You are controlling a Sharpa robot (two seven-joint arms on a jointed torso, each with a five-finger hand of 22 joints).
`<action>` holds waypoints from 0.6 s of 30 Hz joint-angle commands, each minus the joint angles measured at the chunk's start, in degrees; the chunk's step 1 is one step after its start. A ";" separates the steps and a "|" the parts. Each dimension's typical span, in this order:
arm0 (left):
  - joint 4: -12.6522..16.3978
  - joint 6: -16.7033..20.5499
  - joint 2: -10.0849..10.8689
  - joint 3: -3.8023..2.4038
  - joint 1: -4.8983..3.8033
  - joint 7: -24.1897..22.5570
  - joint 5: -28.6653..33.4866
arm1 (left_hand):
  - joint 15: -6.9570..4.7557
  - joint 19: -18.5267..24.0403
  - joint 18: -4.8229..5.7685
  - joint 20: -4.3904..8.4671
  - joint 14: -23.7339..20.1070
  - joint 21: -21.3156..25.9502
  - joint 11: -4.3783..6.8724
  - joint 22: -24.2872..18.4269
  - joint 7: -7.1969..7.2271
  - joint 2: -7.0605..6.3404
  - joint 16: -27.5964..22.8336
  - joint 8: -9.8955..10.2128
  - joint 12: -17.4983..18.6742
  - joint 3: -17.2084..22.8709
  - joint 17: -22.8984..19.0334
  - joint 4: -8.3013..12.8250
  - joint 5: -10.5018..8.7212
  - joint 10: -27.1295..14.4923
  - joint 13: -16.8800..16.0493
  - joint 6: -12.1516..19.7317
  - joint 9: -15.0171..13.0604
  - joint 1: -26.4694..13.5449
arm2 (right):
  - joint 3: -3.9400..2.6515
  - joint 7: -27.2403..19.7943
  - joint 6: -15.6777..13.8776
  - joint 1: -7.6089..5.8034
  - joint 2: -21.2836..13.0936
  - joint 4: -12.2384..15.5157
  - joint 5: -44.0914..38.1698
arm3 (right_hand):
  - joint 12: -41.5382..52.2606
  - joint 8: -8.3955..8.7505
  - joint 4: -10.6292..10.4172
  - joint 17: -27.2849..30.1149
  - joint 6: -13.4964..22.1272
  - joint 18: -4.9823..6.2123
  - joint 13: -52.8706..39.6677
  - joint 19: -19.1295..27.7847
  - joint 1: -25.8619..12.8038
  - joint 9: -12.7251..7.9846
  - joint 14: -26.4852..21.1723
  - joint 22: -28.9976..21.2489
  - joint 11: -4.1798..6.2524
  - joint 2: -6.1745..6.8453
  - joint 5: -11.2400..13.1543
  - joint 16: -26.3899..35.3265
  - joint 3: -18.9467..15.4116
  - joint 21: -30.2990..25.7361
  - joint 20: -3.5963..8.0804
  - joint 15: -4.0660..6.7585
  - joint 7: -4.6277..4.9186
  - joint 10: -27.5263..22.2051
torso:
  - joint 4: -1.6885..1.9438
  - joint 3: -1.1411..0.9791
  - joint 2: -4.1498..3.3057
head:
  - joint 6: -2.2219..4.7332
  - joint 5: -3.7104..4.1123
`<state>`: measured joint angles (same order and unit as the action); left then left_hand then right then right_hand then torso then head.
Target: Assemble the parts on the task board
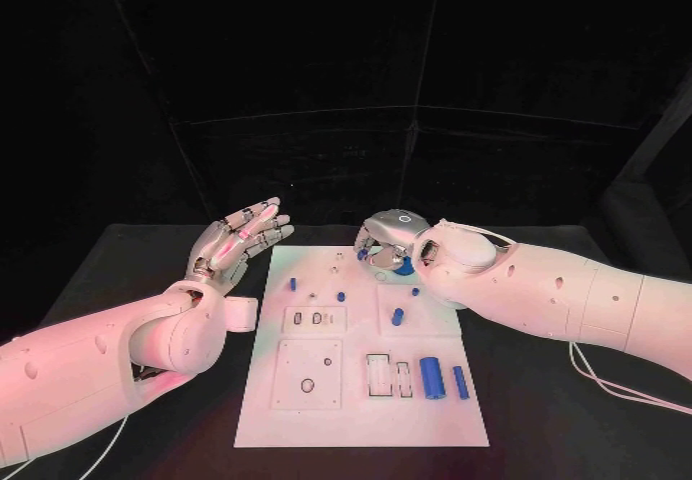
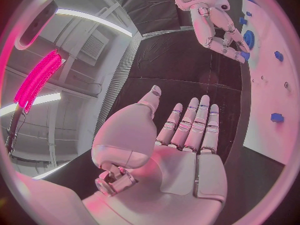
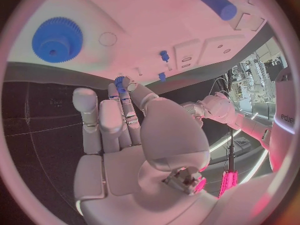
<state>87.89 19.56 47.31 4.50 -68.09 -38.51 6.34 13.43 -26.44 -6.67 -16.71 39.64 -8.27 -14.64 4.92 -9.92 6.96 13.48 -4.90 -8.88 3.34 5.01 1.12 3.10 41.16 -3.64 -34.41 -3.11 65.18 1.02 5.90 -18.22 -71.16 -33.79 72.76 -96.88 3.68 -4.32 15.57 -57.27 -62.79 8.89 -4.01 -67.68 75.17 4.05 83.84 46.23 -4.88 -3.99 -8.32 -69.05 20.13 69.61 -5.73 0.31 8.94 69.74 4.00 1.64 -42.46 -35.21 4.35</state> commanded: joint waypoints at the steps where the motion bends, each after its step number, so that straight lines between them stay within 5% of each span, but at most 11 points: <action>1: -0.01 -0.88 -0.20 -0.06 -0.12 -1.91 -0.02 | -0.03 -0.40 -0.61 -0.02 0.21 -0.26 -0.22 0.06 -7.17 -0.27 -0.19 -0.10 -0.07 0.05 -0.06 0.32 0.10 0.16 0.07 -0.21 0.02 -0.02 | -0.05 -1.53 -4.89 -0.12 0.75 -0.83 0.22 | 0.13 0.16 -0.01 -0.10 -0.13 -0.69 0.02 0.51 -0.03 0.04 1.19 0.16 0.11 0.58 0.00 -0.33 0.53 0.22 -0.07 -0.10 0.13 0.58 | 0.19 0.04 0.02 | 0.08 -0.07; 6: -0.08 -1.06 -0.43 -0.06 -0.12 -2.36 -0.02 | -0.04 -0.68 -0.62 -0.02 0.28 -0.35 -0.21 0.08 -7.17 -0.16 -0.18 -0.13 -0.08 0.05 -0.09 0.23 0.10 0.17 0.06 -0.43 0.01 -0.22 | -0.06 -1.44 -3.86 -0.13 2.34 -2.11 0.86 | 0.04 0.31 -0.30 -0.18 0.07 -0.70 0.07 0.61 -0.43 0.00 1.18 0.28 0.03 1.04 0.21 -0.47 1.27 0.40 -0.13 -0.17 0.20 0.27 | 0.14 -0.03 -0.11 | 0.17 -0.47; 18: 0.59 -1.36 -0.51 -0.06 -0.19 -2.52 -0.02 | -0.06 -0.93 -0.62 -0.01 0.36 -0.43 -0.20 0.11 -7.17 -0.05 -0.16 -0.17 -0.11 0.08 -0.11 0.18 0.10 0.22 0.05 -0.63 -0.01 -0.33 | -0.06 -0.45 0.29 -0.14 6.90 -7.30 1.95 | 0.00 0.44 -0.70 -0.36 0.32 -0.71 0.10 0.70 -0.82 -0.03 1.19 0.39 -0.07 1.43 0.44 -0.68 2.04 0.57 -0.22 -0.25 0.28 -0.05 | 0.19 0.07 -0.32 | 0.08 0.01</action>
<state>88.22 19.11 46.87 4.51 -68.14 -38.52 6.38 13.43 -26.83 -6.66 -16.73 39.64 -8.48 -14.64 4.97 -9.93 6.96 13.48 -4.90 -8.88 3.34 4.96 1.12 3.10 41.16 -3.63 -34.83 -3.11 65.18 1.01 5.25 -19.63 -71.17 -27.20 65.92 -95.72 3.68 -4.09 14.91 -57.60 -62.78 8.89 -4.00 -67.48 74.33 3.99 83.84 46.53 -4.88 -3.14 -7.99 -69.55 21.90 69.84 -5.93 0.31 8.97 69.74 4.21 1.72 -42.70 -35.17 4.38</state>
